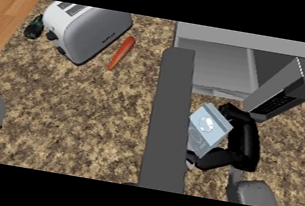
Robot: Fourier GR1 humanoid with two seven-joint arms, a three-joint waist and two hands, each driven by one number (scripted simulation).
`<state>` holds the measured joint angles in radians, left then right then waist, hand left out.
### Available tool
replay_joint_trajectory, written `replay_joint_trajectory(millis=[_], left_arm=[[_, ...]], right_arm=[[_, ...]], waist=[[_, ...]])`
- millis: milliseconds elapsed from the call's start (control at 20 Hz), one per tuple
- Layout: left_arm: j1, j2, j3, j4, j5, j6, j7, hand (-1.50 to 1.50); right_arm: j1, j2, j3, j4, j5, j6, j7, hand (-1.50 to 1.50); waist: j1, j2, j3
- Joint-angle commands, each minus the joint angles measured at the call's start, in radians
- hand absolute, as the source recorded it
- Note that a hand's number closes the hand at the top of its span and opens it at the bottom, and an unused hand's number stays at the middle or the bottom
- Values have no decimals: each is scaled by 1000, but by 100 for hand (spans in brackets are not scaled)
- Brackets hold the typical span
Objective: Pick up the milk, place it into the microwave and close the microwave
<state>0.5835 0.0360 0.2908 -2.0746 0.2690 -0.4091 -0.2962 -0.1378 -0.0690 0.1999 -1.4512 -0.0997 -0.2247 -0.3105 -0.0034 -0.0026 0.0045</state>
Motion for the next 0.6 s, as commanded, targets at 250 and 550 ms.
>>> replay_joint_trajectory(millis=[250, 550], left_arm=[[-34, -15, -5, 64, -35, -27, -24, -150], [-63, 61, 102, 35, 63, -45, 47, -150]], right_arm=[[-309, 66, -99, 400, -3, -185, -24, 150], [-471, 31, -271, 710, -38, -72, -184, 150]], waist=[[30, 8, -4], [28, 9, -3]])
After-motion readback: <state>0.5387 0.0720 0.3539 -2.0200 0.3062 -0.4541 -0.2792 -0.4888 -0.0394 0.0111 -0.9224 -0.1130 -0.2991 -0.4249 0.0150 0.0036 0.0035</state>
